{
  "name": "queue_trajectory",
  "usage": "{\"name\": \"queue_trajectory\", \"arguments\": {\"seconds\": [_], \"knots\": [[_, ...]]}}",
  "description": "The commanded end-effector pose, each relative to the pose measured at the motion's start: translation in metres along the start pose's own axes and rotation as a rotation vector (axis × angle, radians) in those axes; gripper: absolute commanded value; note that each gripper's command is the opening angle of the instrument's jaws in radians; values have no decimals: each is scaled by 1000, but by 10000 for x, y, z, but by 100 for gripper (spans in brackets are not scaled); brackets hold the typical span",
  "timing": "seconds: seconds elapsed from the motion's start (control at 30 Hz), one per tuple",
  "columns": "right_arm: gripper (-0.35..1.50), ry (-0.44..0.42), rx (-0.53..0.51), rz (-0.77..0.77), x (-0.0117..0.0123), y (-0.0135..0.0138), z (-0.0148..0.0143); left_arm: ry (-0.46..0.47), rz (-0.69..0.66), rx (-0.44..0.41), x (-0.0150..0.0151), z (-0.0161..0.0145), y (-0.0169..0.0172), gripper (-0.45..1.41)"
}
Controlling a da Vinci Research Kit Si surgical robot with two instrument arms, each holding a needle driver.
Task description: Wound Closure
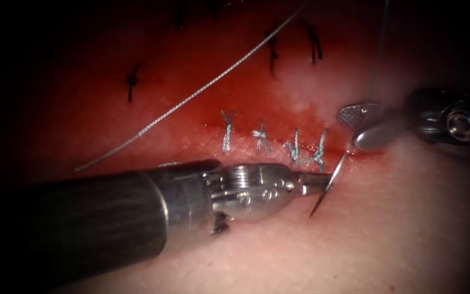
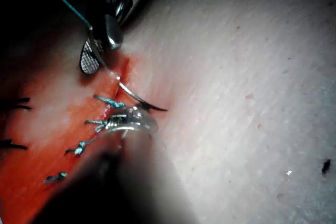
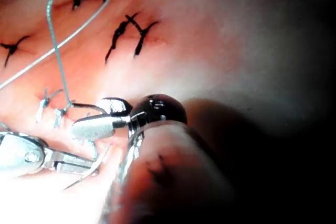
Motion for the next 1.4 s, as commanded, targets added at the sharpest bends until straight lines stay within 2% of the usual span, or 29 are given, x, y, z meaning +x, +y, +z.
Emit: {"name": "queue_trajectory", "arguments": {"seconds": [0.03,0.1,0.13,0.2,0.27,0.33,0.37,0.4,0.43,0.47,0.53,0.57,0.6,0.63,0.67,0.7,0.77,0.8,0.87,0.93,1.07,1.1,1.23,1.4], "knots": [[128,22,-24,-23,10,16,2,32,13,35,2,0,-9,-5],[130,50,-68,-77,28,33,-20,184,3,200,12,-44,-33,2],[131,54,-76,-88,31,36,-25,209,-6,231,14,-55,-39,5],[145,61,-115,-159,39,46,-43,325,-112,357,23,-97,-54,22],[148,37,-170,-249,44,51,-55,332,-170,446,32,-113,-55,31],[148,-4,-213,-338,46,53,-62,319,-175,457,35,-113,-52,26],[148,-28,-232,-374,46,54,-65,322,-167,435,36,-110,-49,14],[148,-92,-275,-474,46,54,-71,384,-128,326,33,-104,-46,-13],[148,-156,-296,-525,46,53,-74,471,-161,178,28,-93,-42,-45],[148,-204,-321,-569,44,51,-77,439,-171,117,22,-80,-36,-45],[148,-220,-321,-591,42,49,-78,402,-153,69,17,-68,-31,-45],[148,-225,-317,-621,41,48,-79,364,-131,0,14,-53,-27,-20],[148,-227,-316,-632,40,47,-79,335,-124,-20,13,-46,-26,15],[148,-231,-312,-650,40,47,-79,226,-120,-33,13,-33,-24,71],[148,-233,-309,-655,40,47,-79,185,-120,-39,14,-28,-24,88],[148,-235,-304,-655,40,47,-79,158,-120,-52,14,-24,-24,88],[148,-239,-294,-660,40,47,-80,125,-120,-72,13,-18,-25,108],[148,-235,-290,-672,40,47,-80,114,-115,-56,13,-14,-26,93],[146,-220,-275,-691,39,47,-82,97,-70,-37,14,-9,-28,94],[146,-213,-269,-697,39,47,-81,75,-47,-29,14,-6,-27,78],[146,-215,-264,-704,37,47,-79,52,22,-27,13,1,-29,29],[146,-215,-262,-706,35,48,-77,50,44,-23,12,4,-34,24],[145,-214,-262,-709,31,49,-75,52,70,-7,9,13,-42,22],[143,-217,-250,-713,27,50,-74,66,92,5,4,25,-52,29]]}}
